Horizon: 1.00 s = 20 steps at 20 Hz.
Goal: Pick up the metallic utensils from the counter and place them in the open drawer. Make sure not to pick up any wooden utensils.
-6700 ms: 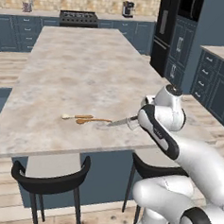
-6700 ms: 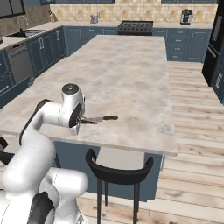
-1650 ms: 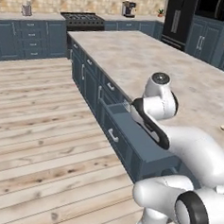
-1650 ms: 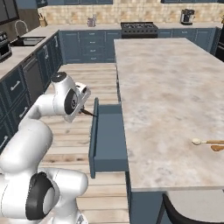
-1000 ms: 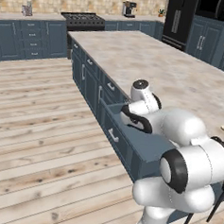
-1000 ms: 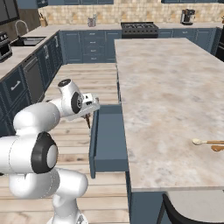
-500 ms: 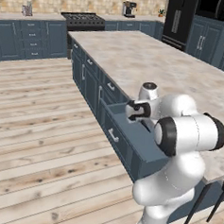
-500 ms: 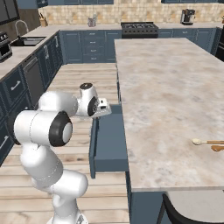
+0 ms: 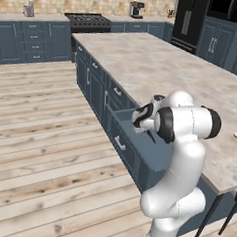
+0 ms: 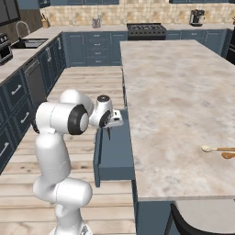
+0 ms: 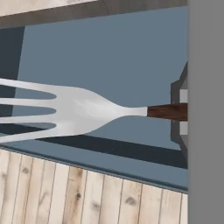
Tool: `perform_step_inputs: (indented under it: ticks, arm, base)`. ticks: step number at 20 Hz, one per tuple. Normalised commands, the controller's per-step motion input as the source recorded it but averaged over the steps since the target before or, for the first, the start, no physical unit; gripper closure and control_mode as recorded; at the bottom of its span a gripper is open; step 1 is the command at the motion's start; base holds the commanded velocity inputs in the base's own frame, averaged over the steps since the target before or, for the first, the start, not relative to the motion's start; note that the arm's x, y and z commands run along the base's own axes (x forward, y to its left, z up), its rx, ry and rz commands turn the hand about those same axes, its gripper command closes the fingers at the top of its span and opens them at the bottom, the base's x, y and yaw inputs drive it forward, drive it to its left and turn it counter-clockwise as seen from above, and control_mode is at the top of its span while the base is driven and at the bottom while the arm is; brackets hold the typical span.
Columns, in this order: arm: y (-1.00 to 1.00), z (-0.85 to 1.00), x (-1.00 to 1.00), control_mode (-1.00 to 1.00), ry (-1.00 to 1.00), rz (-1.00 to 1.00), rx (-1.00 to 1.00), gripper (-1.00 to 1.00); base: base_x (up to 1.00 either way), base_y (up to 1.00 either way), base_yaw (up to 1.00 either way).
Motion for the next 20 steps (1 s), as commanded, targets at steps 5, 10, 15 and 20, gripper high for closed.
perform_step_inputs:
  ticks: [5, 10, 15, 20]
  arm:
    - [0.17, -0.5, 0.47, -1.0, 0.06, -0.02, 0.0, 1.0]
    - [0.23, -0.53, 0.34, -1.0, 0.08, -0.02, 0.0, 1.0]
    - [0.0, -0.53, 0.36, -1.0, 0.04, 0.0, 0.0, 1.0]
    - [0.0, -0.49, 0.4, -1.0, 0.01, 0.0, 0.0, 1.0]
  base:
    - [0.0, 0.0, 0.0]
    - [0.0, 0.0, 0.0]
    - [0.0, 0.0, 0.0]
    - [0.0, 0.0, 0.0]
